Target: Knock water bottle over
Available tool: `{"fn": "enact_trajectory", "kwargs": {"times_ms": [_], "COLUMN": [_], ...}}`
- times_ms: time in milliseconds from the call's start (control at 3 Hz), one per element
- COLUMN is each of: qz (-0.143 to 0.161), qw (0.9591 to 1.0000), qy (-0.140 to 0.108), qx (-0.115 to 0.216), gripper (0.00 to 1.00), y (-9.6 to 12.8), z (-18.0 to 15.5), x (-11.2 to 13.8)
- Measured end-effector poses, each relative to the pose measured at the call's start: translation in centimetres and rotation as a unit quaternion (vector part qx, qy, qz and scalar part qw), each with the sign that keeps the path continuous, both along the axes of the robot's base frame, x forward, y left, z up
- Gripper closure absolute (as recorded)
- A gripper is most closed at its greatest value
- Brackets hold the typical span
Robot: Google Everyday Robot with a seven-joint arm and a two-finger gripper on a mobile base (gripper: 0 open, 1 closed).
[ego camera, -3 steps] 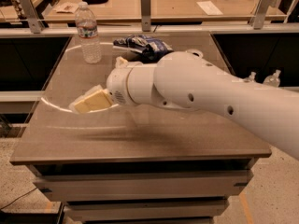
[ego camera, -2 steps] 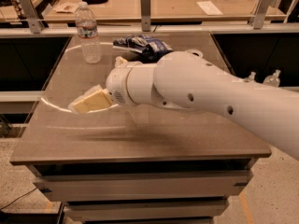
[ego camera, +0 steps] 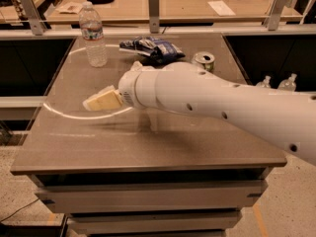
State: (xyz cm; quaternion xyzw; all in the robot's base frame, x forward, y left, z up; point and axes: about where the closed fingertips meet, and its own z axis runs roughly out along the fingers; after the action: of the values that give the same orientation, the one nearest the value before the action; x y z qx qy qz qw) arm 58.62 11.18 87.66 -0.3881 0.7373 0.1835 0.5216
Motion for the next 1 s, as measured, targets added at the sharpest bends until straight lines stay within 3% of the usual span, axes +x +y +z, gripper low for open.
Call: {"fn": "enact_trajectory", "kwargs": {"times_ms": [333,667,1000], "qz": [-0.037,-0.060,-0.076], "qw": [0.9992,0.9979,0.9968], "qy": [-0.011,-0.018,-0.018], "qx": [-0.004,-0.015,-0.020], "gripper": [0.00,0.00,0.00], "y": [-1.8,-2.4,-2.6], "z": [-0.2,-0.1,0.3], "x": [3.9,9.1,12.6]}}
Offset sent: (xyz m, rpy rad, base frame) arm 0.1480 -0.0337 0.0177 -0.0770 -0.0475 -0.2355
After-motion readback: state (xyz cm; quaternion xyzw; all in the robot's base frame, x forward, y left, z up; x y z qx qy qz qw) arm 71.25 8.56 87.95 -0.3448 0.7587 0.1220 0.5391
